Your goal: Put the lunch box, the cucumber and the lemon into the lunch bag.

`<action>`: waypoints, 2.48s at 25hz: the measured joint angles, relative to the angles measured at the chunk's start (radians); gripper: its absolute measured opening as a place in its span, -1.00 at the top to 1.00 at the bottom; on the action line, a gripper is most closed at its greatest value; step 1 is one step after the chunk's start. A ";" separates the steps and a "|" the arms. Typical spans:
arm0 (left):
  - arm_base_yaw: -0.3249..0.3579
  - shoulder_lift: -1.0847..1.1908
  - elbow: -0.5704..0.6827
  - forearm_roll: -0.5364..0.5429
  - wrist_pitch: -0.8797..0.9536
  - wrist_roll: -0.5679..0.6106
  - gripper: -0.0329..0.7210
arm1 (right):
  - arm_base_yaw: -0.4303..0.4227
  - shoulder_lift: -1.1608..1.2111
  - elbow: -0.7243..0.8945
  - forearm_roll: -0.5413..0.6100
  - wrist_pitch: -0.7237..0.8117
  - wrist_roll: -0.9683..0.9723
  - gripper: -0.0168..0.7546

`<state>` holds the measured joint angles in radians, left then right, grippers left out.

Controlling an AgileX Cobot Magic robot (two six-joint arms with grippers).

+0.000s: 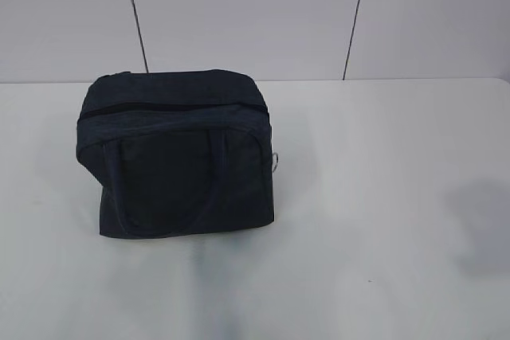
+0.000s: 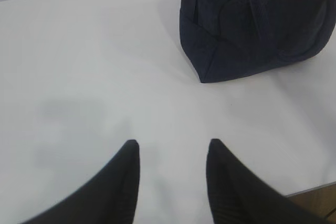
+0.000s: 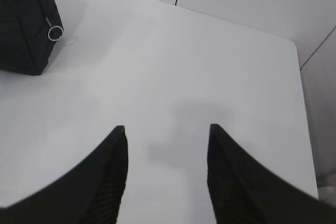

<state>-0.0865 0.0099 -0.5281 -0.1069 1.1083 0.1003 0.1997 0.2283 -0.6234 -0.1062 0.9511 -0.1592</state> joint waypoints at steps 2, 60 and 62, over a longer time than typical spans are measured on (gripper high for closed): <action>0.000 0.000 0.000 0.000 0.000 0.000 0.10 | 0.000 -0.049 0.000 -0.018 0.043 0.051 -0.03; 0.000 0.000 0.000 -0.002 0.000 0.000 0.10 | 0.000 -0.245 0.126 0.005 0.206 0.123 -0.03; 0.000 0.000 0.000 -0.002 0.000 0.000 0.10 | 0.000 -0.245 0.126 0.004 0.206 0.122 -0.03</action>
<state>-0.0865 0.0099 -0.5281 -0.1087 1.1083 0.1003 0.1997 -0.0168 -0.4976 -0.1026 1.1568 -0.0371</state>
